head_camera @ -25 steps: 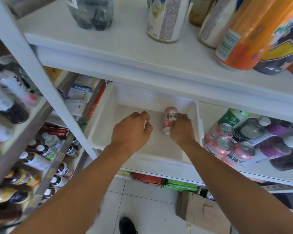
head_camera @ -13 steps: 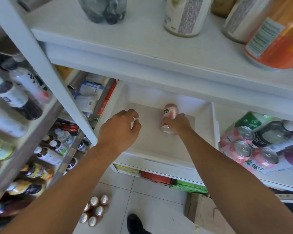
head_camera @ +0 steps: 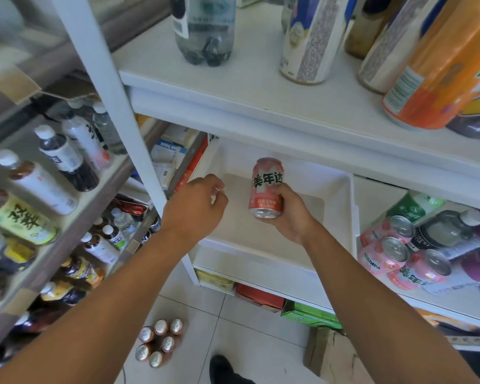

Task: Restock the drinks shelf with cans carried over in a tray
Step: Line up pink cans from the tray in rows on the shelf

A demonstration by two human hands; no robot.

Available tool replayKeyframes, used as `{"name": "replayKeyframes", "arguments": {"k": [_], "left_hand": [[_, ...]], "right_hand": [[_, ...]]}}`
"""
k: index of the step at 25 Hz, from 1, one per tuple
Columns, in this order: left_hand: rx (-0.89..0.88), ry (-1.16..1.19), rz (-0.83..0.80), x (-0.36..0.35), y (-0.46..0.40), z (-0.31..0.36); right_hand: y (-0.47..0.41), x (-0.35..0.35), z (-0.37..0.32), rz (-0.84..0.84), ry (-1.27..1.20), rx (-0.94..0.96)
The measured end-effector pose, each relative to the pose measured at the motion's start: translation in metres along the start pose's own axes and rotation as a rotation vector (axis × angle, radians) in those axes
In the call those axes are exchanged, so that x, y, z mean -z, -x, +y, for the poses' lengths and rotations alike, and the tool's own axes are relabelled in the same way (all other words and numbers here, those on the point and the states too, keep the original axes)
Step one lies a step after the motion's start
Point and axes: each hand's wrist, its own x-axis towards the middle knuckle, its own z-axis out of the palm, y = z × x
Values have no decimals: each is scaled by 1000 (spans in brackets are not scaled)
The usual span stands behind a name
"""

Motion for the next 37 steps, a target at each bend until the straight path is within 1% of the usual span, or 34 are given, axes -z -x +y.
{"name": "replayKeyframes", "arguments": {"k": [2,4,6,8,13,17,20,23,28,31,37], "left_hand": [[2,-6,25,13,8,0],[14,-17,58,28,16,-3],[34,-26,93,45,28,-8],[53,-31,122,61,42,-14],[90,-91,227,115,95,-48],[189,-117,310,163,149,-84],[256,-147,394,201,193,-109],[349,-211,471,245,249,-137],[474,-335,599,304,330,-169],[509,-378,702,333,378,-182],[635,-416,840,373,461,-201]], "right_hand": [[10,-16,0,-85,85,60],[21,-34,0,-121,202,115],[31,-51,2,-139,274,129],[37,-65,6,-174,327,140],[65,-122,26,-344,401,162],[91,-186,46,-460,484,230],[113,-244,63,-531,557,298],[144,-312,84,-650,619,359],[196,-406,112,-837,639,465],[227,-455,131,-942,634,502],[283,-526,164,-1058,648,576]]}}
